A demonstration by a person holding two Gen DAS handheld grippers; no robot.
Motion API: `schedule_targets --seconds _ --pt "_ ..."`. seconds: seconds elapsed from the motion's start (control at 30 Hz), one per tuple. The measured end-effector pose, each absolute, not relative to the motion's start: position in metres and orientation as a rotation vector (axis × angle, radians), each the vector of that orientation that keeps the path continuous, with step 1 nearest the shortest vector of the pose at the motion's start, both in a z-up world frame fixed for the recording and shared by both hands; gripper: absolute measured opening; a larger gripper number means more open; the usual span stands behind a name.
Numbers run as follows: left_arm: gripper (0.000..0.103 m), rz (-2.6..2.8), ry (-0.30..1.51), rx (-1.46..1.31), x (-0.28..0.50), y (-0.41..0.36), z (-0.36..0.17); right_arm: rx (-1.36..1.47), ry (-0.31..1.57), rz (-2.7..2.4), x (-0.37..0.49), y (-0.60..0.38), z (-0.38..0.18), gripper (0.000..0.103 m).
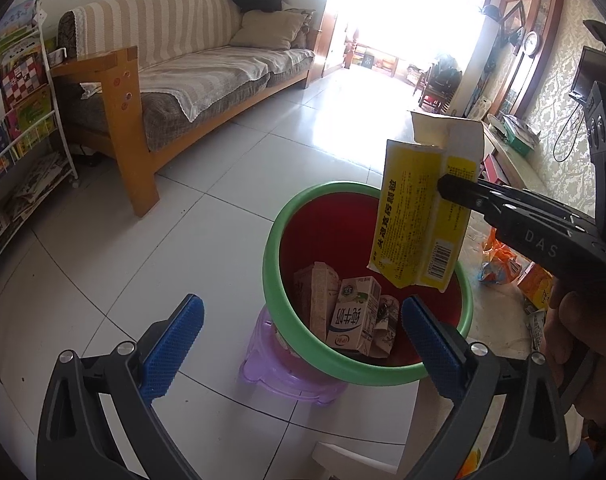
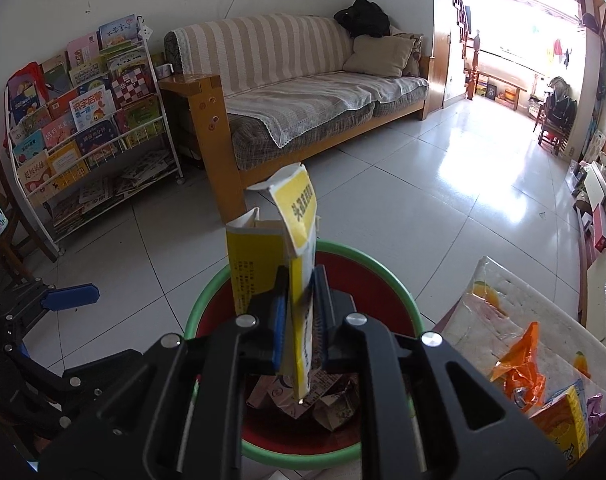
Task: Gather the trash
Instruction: 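Lower the yellow box into the red bin and open the right gripper, then return the left gripper to the table and grasp the grey snack wrapper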
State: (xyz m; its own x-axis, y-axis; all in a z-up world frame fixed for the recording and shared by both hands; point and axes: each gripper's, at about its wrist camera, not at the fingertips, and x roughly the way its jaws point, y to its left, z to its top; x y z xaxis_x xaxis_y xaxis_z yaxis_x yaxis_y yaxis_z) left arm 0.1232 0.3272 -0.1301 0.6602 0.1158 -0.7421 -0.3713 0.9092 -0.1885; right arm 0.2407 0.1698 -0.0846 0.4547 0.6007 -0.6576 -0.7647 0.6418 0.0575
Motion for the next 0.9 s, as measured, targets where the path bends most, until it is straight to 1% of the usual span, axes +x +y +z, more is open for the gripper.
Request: schedule_targets --seconds 0.07,0.1,0.13,0.2,0.37,0.4,0.63,0.9 --pt "0.095 0.281 0.809 -0.338 0.123 0.327 -0.131 -0.256 0.718 0.845 0.242 0.171 -0.086 0.038" --pt "0.095 0.280 0.809 -0.337 0.123 0.326 -0.131 -0.252 0.716 0.829 0.242 0.169 -0.085 0.066" --pt "0.095 0.280 0.810 -0.336 0.123 0.326 -0.131 -0.241 0.705 0.821 0.241 0.168 -0.084 0.080" --pt "0.095 0.279 0.811 -0.333 0.123 0.325 -0.130 -0.236 0.694 0.826 0.238 0.164 -0.080 0.082" --pt "0.095 0.270 0.808 -0.319 0.126 0.318 -0.124 -0.236 0.686 0.819 0.234 0.151 -0.072 0.093" --pt "0.095 0.268 0.808 -0.315 0.127 0.316 -0.123 -0.228 0.682 0.815 0.234 0.147 -0.069 0.098" --pt "0.095 0.238 0.802 -0.284 0.132 0.295 -0.112 -0.176 0.666 0.761 0.227 0.100 -0.054 0.098" --pt "0.095 0.140 0.822 -0.247 0.143 0.238 -0.108 -0.144 0.666 0.651 0.209 0.016 -0.055 0.098"
